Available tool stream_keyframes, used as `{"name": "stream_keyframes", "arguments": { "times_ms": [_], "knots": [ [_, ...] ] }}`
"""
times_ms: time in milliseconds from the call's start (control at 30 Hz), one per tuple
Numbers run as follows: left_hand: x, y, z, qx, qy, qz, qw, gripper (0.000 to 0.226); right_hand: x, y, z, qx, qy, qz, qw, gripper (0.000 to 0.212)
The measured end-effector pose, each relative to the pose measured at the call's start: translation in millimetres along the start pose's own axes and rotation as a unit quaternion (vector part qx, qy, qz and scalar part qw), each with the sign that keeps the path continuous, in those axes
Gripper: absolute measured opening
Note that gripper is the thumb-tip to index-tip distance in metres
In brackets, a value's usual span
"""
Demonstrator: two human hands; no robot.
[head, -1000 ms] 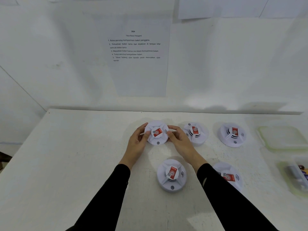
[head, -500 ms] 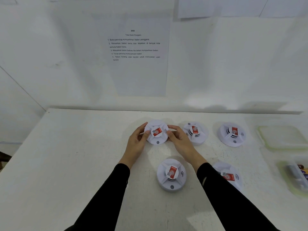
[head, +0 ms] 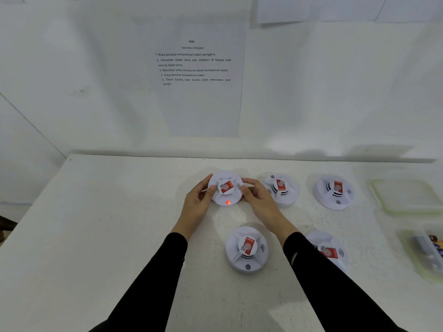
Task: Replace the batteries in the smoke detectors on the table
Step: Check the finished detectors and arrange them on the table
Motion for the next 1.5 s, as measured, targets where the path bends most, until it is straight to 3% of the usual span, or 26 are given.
{"name": "stream_keyframes", "arguments": {
  "times_ms": [233, 400, 567, 800, 967, 1033, 1100, 1167, 1267, 1333, 1400, 1500],
  "knots": [
    [-0.5, -1.3, 0.4, -0.004, 0.015, 0.000, 1.000, 0.040, -0.5, -1.8, 1.0, 0.012, -0.004, -0.009, 1.000, 0.028],
    [3.0, -0.5, 8.5, -0.030, 0.095, -0.043, 0.994, 0.042, -5.3, -9.4, 1.9, 0.035, -0.021, -0.038, 0.998, 0.028],
    [-0.8, -2.0, 6.6, -0.028, 0.131, -0.065, 0.989, 0.043, -8.0, -3.6, -3.1, 0.057, -0.090, -0.069, 0.992, 0.030],
    [-2.7, -6.8, 1.7, -0.026, 0.138, -0.073, 0.987, 0.041, -8.0, -1.3, -5.0, 0.051, -0.149, -0.078, 0.984, 0.032],
    [0.1, -7.2, 1.7, 0.004, 0.089, -0.100, 0.991, 0.039, 0.9, -15.1, 17.9, 0.042, -0.165, -0.039, 0.985, 0.035],
    [1.6, -9.7, -2.3, -0.013, 0.060, -0.127, 0.990, 0.038, 22.0, -19.5, 34.3, 0.100, -0.158, -0.080, 0.979, 0.029],
    [-1.7, -15.7, -16.2, -0.058, 0.041, -0.170, 0.983, 0.043, 55.5, -17.0, 44.8, 0.154, -0.175, -0.175, 0.957, 0.027],
    [-16.9, -19.9, -32.7, -0.078, 0.023, -0.183, 0.980, 0.043, 87.5, -9.5, 44.3, 0.121, -0.218, -0.231, 0.940, 0.041],
    [-62.8, -19.7, -53.6, -0.073, 0.012, -0.099, 0.992, 0.041, 107.8, -0.3, 35.4, 0.001, -0.329, -0.172, 0.928, 0.093],
    [-98.1, -20.0, -60.0, -0.050, 0.037, -0.011, 0.998, 0.037, 108.6, -0.3, 30.8, -0.021, -0.402, -0.124, 0.907, 0.109],
    [-127.1, -18.5, -56.4, -0.003, 0.081, 0.050, 0.995, 0.036, 108.1, -0.2, 26.0, -0.007, -0.464, -0.098, 0.881, 0.108],
    [-151.8, -12.1, -47.3, 0.068, 0.144, 0.092, 0.983, 0.044, 109.2, -2.9, 30.1, 0.049, -0.484, -0.078, 0.870, 0.088]
  ]
}}
Point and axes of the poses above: each hand's wrist, its own y-axis towards the middle knuckle, its own x-axis out of the back of the hand, z = x × y, the point moved 4 cm from there along y, towards the middle knuckle, and after that the axes turned 14 degrees about -z, right-handed, at the moved point
